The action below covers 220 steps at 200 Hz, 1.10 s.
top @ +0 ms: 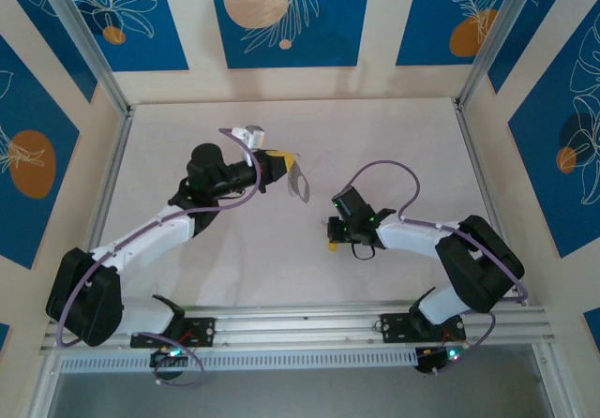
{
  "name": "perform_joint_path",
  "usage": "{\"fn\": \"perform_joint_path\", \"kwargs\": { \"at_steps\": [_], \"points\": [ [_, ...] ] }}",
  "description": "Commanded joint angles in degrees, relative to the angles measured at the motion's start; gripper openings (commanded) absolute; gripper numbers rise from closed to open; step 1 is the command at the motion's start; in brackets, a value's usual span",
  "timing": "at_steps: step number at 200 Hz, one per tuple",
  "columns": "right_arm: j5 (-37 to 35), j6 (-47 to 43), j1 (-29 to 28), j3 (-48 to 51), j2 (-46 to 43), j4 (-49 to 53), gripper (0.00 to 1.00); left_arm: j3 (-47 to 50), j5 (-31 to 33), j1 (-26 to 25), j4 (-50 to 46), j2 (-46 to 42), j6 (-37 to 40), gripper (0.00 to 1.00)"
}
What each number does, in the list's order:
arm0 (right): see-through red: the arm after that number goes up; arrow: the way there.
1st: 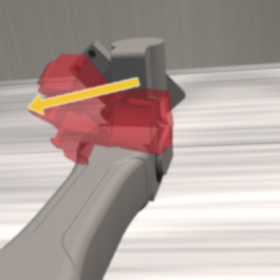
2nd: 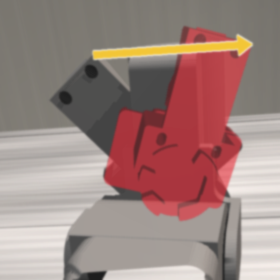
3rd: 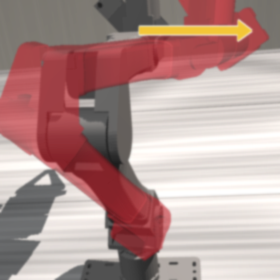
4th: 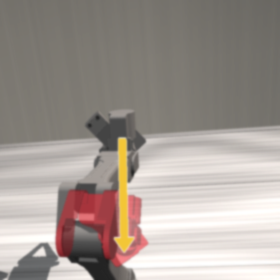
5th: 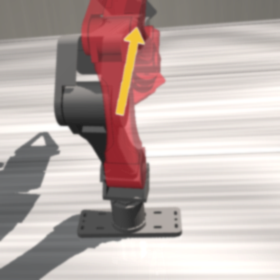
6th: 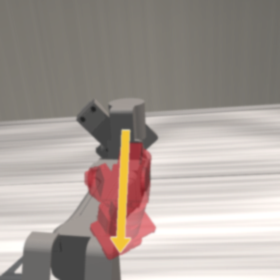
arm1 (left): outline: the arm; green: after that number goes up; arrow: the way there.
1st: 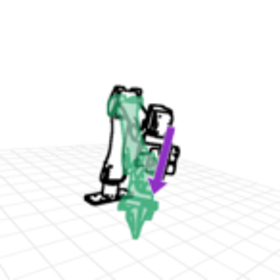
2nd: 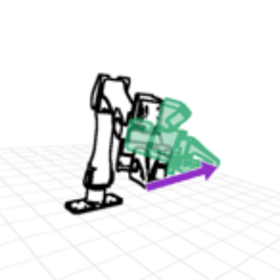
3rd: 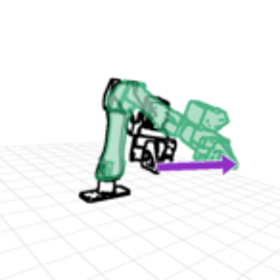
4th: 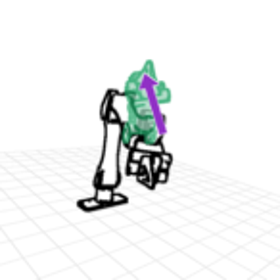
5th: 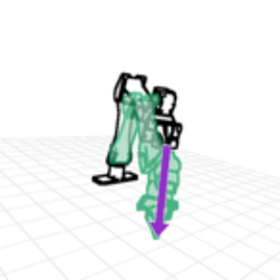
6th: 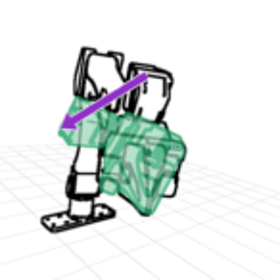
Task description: Put the keys on the keyring
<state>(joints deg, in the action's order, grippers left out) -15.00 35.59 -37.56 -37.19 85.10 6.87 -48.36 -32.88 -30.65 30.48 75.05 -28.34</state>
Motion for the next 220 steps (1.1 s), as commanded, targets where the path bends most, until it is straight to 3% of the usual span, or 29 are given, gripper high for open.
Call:
{"fn": "perform_joint_path", "kwargs": {
  "at_steps": [1,62,87,129,175,220],
  "points": [
    [0.16,0.09,-0.41,-1.31,0.75,0.15,0.17,0.02,0.34,-0.53,2.78,-1.75,0.39,0.00],
    [0.55,-0.07,-0.35,-1.33,1.32,-0.05,0.14,0.14,0.41,-0.54,2.68,-2.09,0.45,0.00],
    [1.12,-0.42,-0.05,-1.26,0.89,-0.04,0.00,0.11,0.37,-0.48,2.66,-2.07,0.41,0.00],
    [3.66,-3.08,3.01,-0.45,-8.16,1.39,0.00,-0.39,-0.11,-0.51,1.71,-2.42,0.78,0.00],
    [16.78,-6.76,10.66,1.65,-22.85,0.60,0.00,-2.18,-1.18,-0.50,-1.18,-2.80,2.81,0.00],
    [32.67,-5.31,20.29,6.25,-34.29,-7.96,0.00,-5.02,-4.39,-0.46,-4.12,-2.72,5.18,0.00]
  ]
}}
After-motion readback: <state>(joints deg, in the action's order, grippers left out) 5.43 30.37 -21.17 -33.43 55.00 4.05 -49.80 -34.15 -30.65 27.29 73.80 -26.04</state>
